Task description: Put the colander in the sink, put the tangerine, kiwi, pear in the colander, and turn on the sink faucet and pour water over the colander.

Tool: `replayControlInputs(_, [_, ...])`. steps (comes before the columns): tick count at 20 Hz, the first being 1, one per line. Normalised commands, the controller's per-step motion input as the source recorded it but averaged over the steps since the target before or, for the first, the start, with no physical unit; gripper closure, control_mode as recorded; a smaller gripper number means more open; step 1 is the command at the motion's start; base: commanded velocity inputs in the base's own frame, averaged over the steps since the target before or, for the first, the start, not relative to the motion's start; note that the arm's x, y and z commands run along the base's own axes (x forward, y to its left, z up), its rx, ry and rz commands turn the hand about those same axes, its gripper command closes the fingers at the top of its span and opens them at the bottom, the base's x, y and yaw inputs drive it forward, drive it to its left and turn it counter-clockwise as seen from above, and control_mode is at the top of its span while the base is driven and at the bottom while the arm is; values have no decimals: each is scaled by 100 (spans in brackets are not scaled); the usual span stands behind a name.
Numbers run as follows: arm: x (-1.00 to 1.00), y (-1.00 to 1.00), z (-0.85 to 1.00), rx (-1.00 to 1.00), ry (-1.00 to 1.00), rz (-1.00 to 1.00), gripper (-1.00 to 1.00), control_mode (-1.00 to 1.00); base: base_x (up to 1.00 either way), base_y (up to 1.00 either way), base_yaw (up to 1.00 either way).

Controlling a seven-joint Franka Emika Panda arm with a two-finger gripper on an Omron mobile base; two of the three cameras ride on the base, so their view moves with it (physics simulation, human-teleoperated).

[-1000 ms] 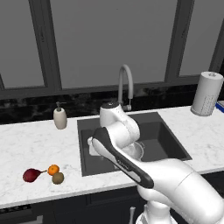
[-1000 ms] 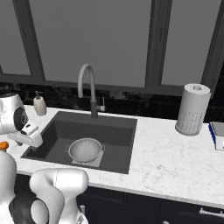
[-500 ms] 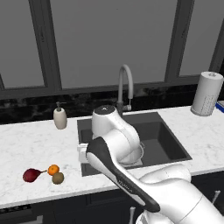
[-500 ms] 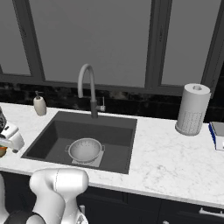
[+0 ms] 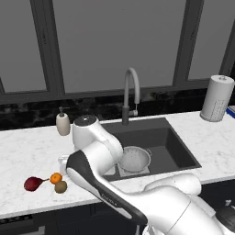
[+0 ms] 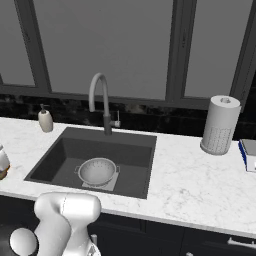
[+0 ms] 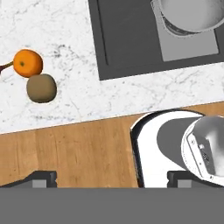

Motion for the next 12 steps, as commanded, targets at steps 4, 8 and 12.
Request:
replayControlInputs(4, [39, 43, -27, 0, 0, 0, -100, -100, 0, 0, 0])
replayControlInputs(8, [79, 42, -34, 0, 5, 3, -100, -100, 0, 0, 0])
replayControlInputs(12, [77, 42, -50, 0, 5, 4, -100, -100, 0, 0, 0])
